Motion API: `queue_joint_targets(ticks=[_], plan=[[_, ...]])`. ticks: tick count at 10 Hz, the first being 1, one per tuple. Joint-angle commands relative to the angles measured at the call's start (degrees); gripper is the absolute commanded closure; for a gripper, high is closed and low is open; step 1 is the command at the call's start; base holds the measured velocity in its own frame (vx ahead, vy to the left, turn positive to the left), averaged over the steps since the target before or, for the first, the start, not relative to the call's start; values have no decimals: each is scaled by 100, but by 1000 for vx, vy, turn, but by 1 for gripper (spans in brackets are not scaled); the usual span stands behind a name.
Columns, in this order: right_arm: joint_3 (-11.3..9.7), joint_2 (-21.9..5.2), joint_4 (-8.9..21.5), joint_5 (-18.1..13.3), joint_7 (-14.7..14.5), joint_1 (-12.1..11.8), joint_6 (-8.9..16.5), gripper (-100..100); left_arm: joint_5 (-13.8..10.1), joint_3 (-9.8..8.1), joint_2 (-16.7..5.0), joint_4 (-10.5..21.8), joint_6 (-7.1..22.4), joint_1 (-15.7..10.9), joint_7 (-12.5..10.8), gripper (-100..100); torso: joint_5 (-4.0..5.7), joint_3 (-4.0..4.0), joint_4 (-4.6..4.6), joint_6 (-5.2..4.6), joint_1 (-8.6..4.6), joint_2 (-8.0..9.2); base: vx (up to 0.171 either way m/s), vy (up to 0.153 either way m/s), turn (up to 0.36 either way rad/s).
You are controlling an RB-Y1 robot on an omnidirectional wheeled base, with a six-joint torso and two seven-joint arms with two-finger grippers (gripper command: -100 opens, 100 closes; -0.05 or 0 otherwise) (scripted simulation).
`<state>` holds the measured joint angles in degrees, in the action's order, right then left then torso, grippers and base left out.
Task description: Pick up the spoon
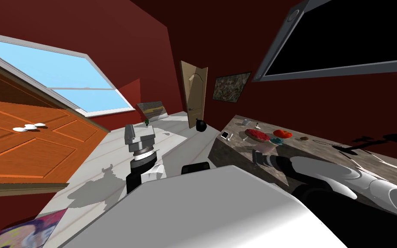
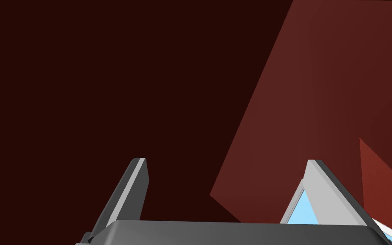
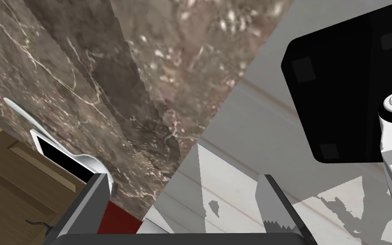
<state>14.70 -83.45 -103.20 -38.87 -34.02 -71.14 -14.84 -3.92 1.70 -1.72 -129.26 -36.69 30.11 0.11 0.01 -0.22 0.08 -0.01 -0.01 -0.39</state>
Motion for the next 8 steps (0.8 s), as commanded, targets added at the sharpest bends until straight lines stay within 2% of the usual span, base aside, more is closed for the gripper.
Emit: queue_joint_targets(ticks=[1,2,5,8], plan=[[-54,-286,90,-38,-74,-20,40,-100,0,0,0,0,0,0,0,0,0,0,0,0,0,0,80,-7,70],[-54,-359,90,-38,-74,-20,40,-100,0,0,0,0,0,0,0,0,1,1,-1,-3,-2,3,35,-1,-10],[-195,-913,324,-195,-329,-240,216,-100,0,0,0,0,0,0,0,0,0,5,-2,-3,2,9,76,2,126],[-268,-1438,430,-266,-449,-344,297,-100,0,0,0,0,0,0,0,0,0,-2,1,-1,3,-3,89,1,94]])
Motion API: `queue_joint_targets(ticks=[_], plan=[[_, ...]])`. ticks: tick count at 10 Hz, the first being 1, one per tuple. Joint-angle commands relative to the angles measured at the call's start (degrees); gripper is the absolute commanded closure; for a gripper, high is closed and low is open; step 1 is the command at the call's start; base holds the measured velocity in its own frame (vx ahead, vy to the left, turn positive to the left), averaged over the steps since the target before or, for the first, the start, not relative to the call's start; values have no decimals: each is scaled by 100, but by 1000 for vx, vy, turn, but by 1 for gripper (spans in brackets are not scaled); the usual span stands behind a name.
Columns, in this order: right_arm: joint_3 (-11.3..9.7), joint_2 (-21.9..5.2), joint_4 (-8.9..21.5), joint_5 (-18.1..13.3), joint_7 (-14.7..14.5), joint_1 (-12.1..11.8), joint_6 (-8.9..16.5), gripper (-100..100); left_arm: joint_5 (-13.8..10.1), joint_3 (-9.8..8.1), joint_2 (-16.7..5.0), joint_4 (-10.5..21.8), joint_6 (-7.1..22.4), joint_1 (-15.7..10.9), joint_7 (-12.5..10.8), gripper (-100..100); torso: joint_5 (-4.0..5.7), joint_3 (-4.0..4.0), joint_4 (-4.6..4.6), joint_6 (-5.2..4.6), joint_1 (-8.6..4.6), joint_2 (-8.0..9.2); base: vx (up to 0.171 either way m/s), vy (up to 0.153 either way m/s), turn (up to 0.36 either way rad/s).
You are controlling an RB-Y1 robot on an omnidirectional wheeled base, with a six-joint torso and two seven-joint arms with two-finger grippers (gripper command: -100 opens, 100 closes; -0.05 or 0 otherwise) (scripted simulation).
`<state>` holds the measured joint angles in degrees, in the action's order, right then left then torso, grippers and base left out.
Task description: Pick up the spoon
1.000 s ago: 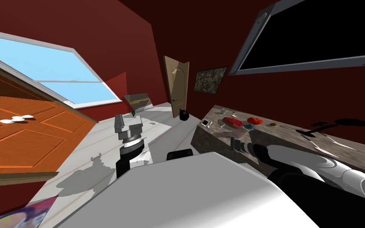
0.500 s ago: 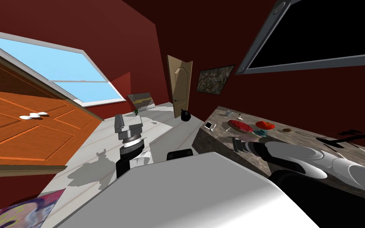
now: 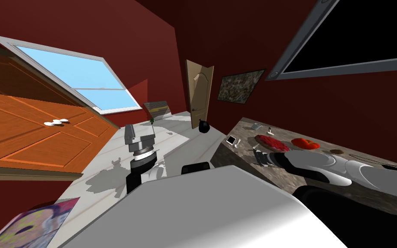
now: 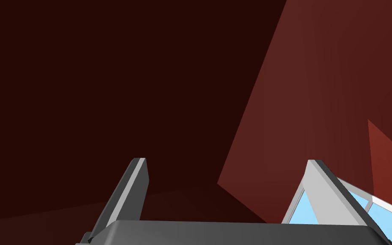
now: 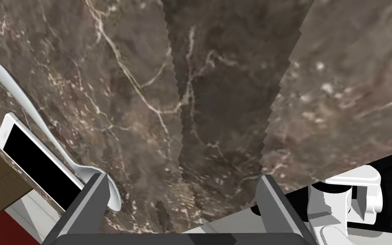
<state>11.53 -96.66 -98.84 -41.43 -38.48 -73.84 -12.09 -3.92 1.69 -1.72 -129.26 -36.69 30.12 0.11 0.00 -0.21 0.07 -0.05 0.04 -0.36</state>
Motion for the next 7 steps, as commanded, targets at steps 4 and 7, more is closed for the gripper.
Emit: queue_joint_targets(ticks=[4,7], plan=[[-89,-767,182,-139,-223,-266,168,-100,0,0,0,0,0,-1,0,0,1,2,-1,2,-3,3,77,-4,93],[-211,-1272,334,-250,-412,-437,290,-100,0,0,0,0,0,0,0,0,1,5,-2,-2,-2,9,70,-11,85]])
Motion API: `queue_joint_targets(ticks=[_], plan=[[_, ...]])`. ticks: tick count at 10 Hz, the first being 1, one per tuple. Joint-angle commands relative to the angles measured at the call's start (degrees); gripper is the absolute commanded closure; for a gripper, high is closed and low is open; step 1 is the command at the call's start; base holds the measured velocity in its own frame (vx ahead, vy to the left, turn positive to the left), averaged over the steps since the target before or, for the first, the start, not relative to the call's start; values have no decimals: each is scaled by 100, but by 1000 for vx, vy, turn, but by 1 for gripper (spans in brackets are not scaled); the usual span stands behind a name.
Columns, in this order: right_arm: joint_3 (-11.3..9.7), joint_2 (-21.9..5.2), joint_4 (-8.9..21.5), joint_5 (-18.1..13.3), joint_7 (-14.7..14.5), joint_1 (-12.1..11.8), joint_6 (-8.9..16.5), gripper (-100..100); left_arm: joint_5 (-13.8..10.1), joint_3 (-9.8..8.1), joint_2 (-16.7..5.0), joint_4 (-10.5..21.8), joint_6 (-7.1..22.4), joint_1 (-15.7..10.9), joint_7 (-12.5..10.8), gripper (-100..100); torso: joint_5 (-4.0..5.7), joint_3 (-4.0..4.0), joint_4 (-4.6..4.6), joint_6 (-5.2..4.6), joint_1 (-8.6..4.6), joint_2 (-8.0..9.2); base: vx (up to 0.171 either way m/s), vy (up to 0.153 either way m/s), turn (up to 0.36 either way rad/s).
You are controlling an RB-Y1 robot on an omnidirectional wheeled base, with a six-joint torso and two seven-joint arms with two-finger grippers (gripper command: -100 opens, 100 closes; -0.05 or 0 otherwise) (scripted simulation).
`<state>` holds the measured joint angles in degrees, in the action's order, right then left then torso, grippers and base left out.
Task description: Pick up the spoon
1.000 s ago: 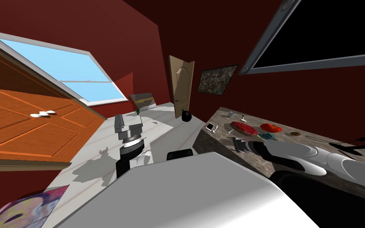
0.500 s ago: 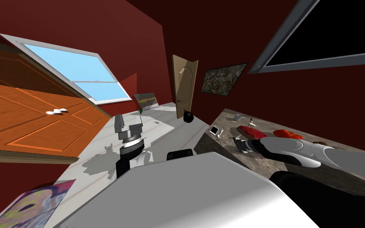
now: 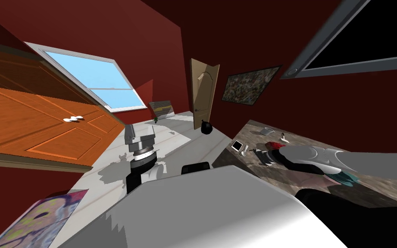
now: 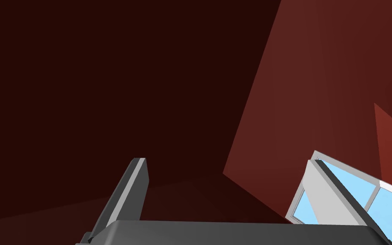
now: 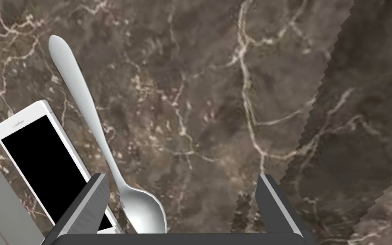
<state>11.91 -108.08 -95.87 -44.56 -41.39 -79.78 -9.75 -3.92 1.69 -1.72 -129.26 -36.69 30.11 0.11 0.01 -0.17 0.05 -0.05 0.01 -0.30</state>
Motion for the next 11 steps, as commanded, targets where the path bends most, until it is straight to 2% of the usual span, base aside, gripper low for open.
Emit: queue_joint_targets(ticks=[1,2,3,4,7,8,9,10,11], plan=[[-249,-177,37,64,-122,158,56,-100,0,0,0,0,0,0,0,0,0,0,0,0,0,0,70,-9,53],[-249,-177,37,64,-122,158,56,-100,0,0,0,0,0,0,0,0,1,0,0,-2,1,1,30,6,3],[-302,-413,98,16,-202,83,106,-100,0,0,0,0,0,0,0,0,0,8,-3,-4,6,14,33,11,95],[-302,-413,98,19,-202,83,106,-100,0,0,0,0,0,-1,0,0,-2,8,-3,0,9,14,37,2,54],[-416,-909,219,-87,-371,-83,209,-100,0,0,0,0,0,0,0,0,0,0,0,-1,1,1,71,-11,86],[-437,-994,239,-106,-400,-114,226,-100,0,0,0,0,0,0,0,0,0,-1,0,-3,2,0,62,-5,58],[-440,-934,213,-91,-376,-80,225,-100,0,0,0,0,0,0,0,0,0,2,-1,-3,4,4,26,-3,15],[-446,-945,215,-95,-378,-79,229,0,0,0,0,0,0,0,0,0,0,9,-4,-6,5,17,6,-1,-1],[-447,-943,74,-104,-388,-247,461,-100,0,0,0,0,0,0,0,0,-1,15,-6,-6,6,27,39,-21,8]])
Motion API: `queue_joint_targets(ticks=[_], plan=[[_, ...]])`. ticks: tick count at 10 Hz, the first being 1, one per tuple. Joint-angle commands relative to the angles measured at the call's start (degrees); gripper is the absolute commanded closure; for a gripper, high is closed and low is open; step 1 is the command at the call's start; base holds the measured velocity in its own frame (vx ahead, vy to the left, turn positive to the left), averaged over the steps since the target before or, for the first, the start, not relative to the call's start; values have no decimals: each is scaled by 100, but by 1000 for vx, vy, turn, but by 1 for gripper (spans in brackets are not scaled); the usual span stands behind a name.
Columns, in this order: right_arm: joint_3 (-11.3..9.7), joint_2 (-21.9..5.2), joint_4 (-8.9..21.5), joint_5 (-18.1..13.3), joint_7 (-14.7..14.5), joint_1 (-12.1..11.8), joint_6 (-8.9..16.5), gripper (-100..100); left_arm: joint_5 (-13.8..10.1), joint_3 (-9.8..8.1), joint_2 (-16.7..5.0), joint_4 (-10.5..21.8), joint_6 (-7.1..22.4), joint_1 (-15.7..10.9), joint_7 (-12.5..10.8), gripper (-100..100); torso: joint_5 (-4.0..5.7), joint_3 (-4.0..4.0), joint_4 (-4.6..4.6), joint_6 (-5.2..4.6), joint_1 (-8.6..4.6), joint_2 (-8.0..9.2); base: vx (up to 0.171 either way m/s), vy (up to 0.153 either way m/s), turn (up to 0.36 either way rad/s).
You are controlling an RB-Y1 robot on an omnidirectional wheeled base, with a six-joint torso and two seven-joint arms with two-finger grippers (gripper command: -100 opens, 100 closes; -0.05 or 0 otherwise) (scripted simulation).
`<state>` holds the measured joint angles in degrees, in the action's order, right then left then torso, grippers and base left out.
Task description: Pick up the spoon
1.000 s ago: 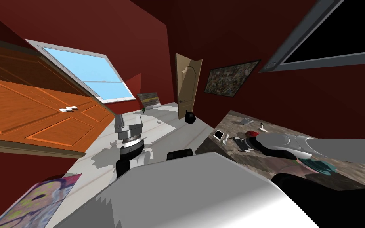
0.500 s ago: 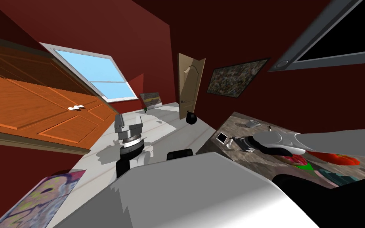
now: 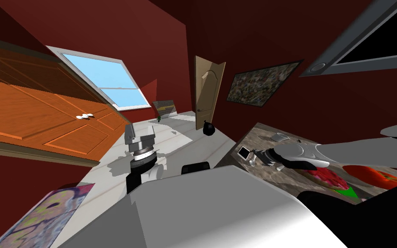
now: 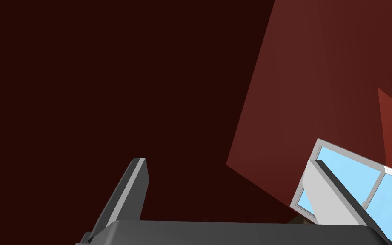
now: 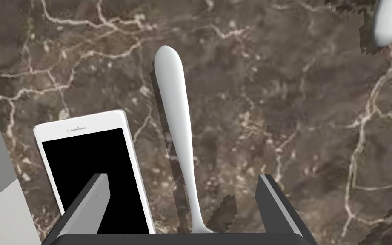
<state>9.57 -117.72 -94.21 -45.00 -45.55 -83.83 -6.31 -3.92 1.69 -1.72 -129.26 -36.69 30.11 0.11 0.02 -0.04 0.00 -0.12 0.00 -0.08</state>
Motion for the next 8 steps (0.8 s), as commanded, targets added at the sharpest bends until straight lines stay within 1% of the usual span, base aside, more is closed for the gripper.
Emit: queue_joint_targets(ticks=[1,2,3,4,6,7,8], plan=[[-213,21,-92,-61,29,158,118,-100,0,0,0,0,0,0,0,0,0,0,0,0,0,0,42,-27,6],[-215,22,-233,-70,19,-10,350,-100,0,0,0,0,0,0,0,0,0,-1,1,0,-2,-2,48,-41,11],[-216,23,-303,-75,14,-94,466,-100,0,0,0,0,0,0,0,0,2,-2,1,0,-8,-4,58,-48,8],[-216,23,-303,-75,14,-94,466,-100,0,0,0,0,0,0,0,0,2,-4,2,0,-11,-7,43,-25,5],[-217,24,-444,-85,4,-262,699,-100,0,0,0,0,0,0,0,0,0,-1,1,0,0,-1,37,-19,4],[-217,24,-444,-85,4,-262,699,-100,0,0,0,0,0,0,0,0,0,-1,1,0,-2,-2,30,-20,4],[-219,26,-585,-94,-6,-431,931,-100,0,0,0,0,0,0,0,0,0,0,0,1,-1,1,45,-27,9]])
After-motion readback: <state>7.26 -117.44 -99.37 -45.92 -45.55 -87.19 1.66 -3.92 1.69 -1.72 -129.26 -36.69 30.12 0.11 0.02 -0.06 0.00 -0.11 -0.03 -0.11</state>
